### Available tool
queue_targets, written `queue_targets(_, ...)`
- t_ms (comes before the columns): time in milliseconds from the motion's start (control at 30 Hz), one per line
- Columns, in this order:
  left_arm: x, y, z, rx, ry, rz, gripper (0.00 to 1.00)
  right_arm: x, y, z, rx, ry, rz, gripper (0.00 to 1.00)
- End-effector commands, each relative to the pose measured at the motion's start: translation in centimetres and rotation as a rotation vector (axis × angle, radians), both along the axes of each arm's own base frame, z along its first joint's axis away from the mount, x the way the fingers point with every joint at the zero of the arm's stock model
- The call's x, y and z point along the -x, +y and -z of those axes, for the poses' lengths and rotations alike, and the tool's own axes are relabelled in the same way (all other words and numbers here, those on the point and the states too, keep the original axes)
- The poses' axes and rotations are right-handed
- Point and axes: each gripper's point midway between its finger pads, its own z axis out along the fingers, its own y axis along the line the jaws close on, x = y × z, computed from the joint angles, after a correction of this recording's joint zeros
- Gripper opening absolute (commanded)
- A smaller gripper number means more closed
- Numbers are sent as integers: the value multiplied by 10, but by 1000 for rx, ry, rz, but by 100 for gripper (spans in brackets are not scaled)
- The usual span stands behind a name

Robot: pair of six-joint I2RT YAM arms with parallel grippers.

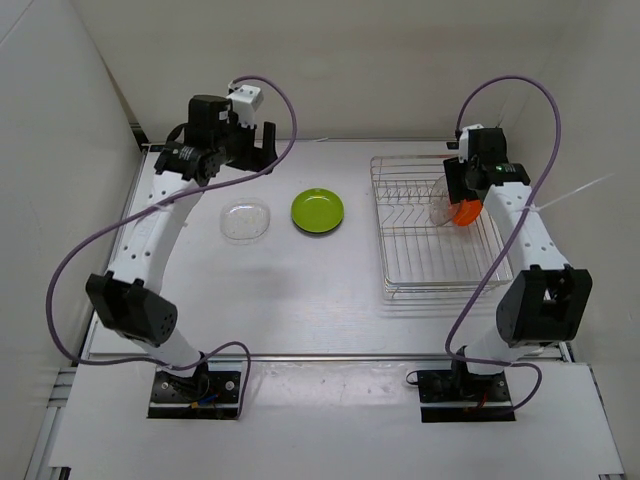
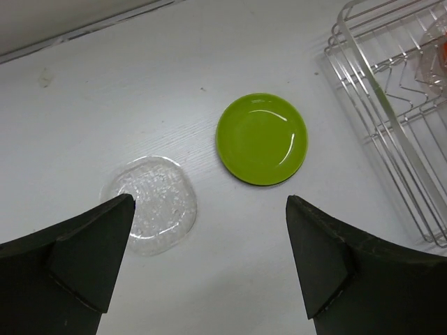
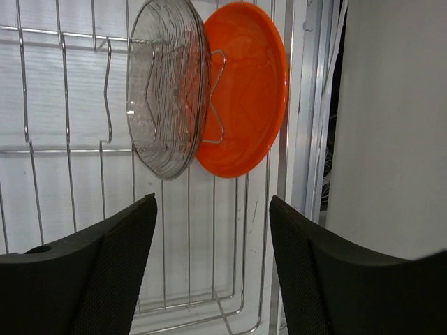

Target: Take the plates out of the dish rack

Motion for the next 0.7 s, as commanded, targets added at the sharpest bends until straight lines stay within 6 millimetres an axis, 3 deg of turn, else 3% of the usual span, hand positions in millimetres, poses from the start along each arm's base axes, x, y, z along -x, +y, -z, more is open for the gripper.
queue_targets(0,22,28,4,-103,-1,-74,100,-29,-7,-28,50,-100,0,69)
queue_targets(300,64,59,-11,-142,-64,-155,100,-62,-18,8,102,-25,26,59)
queue_targets(667,66,67,-13,-167,-77,-186,100,-69,-16,30,120,19,28,38)
